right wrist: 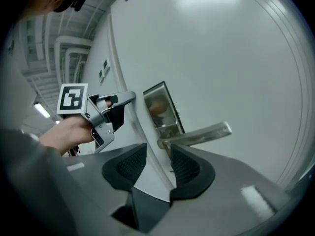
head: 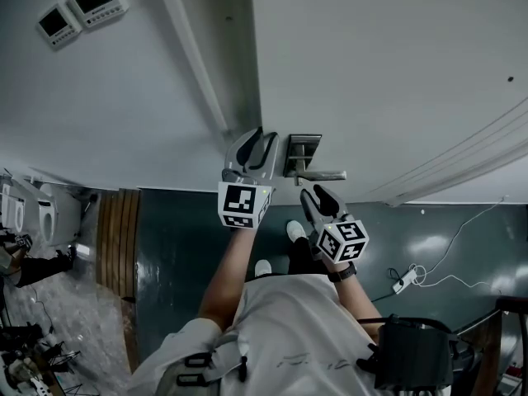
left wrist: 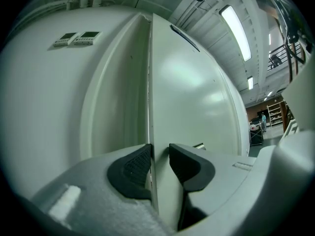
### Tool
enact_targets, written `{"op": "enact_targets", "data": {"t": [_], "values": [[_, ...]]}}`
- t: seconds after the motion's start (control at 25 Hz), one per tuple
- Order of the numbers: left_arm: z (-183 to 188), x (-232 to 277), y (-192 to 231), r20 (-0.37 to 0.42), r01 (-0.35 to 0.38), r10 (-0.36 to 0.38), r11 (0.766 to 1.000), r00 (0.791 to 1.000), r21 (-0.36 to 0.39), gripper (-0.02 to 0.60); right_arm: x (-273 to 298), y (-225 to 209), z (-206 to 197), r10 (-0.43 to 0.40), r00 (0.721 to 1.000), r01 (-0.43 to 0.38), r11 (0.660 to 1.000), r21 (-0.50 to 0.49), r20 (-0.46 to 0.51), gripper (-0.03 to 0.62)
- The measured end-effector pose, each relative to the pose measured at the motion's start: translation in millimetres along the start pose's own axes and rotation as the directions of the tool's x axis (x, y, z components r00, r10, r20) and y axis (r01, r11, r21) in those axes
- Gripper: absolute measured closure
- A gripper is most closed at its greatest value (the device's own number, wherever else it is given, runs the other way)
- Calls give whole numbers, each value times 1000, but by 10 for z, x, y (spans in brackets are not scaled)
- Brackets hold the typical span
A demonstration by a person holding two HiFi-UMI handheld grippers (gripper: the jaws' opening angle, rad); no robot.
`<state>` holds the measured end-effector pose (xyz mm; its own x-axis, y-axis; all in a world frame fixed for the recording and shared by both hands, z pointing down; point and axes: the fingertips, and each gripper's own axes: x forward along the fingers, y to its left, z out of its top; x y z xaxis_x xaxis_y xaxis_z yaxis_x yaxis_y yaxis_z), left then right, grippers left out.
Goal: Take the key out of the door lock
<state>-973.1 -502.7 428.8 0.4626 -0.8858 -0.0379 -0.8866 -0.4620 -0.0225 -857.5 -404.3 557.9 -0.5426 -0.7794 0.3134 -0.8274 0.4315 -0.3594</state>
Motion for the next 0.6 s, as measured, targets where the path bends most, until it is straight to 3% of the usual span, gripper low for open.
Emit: {"op": "enact_targets", "data": {"t": [0.12,0.24,0.36,0.48,0.6], "values": [[2,5,-5,-6,4,-4,1000,1000,4,459,75,-116,-168,22,1000,-25,977,212,20,422],[10,10,-8,-6,4,-4,1000,1000,-5,459,164,-245,-321,31,998,-51,914,403,56,421],[12,17,-18,-8,9,-10,1000,1000,-26,459,306,-335,-447,60,993,-107,831,546,104,421],[7,6,-16,-20,11,-12,999,1000,-35,459,483,-376,-568,81,985,-165,715,679,155,422],[4,-4,-17,-21,9,-10,999,1000,-38,459,621,-439,-670,66,981,-182,633,753,181,452]]}}
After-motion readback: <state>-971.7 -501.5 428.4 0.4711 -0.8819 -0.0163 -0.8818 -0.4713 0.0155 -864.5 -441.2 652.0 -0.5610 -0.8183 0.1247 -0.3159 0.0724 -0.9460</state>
